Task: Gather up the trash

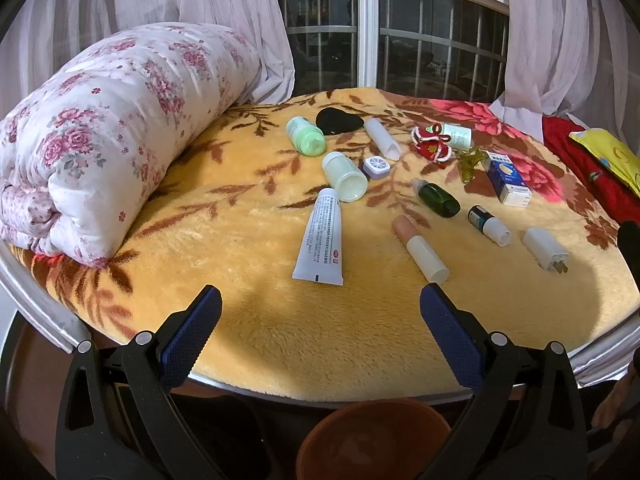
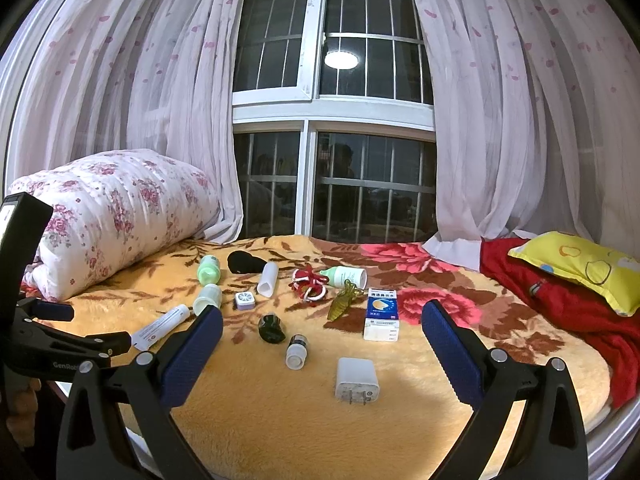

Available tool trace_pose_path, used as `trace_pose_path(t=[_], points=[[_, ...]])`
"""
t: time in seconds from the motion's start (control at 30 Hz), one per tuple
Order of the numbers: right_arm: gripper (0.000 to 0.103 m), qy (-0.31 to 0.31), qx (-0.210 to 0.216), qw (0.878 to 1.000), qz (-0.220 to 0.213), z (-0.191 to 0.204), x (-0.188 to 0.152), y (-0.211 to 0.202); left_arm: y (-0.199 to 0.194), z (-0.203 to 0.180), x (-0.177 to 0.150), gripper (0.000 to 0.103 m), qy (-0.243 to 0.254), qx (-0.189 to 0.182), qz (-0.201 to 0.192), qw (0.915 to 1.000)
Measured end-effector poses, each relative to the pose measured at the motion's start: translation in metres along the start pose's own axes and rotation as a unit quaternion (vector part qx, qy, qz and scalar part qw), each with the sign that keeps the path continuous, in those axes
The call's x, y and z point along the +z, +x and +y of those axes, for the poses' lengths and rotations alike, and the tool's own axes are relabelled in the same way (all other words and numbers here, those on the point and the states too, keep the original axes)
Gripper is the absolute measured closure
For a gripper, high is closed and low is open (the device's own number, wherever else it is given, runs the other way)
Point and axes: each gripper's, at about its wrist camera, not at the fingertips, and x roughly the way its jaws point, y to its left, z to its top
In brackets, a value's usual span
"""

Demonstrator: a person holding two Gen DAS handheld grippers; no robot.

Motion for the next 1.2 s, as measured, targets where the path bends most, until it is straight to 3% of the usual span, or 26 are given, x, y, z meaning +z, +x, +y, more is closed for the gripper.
trace_pose_path(t=[0.57,1.2], points=[[0.005,0.008,0.001,1.000,0.008,0.0015,-0.0037,0.0047,0.0003,0.0005,0.0012,0.006,-0.004,0.004,-0.002,1.0000],[0.005,0.009,-0.006,1.000,-0.014,0.0012,-0.0093,-0.0026,0.0014,0.0021,0.0015,0.006,-0.003,0.004,0.001,1.0000]])
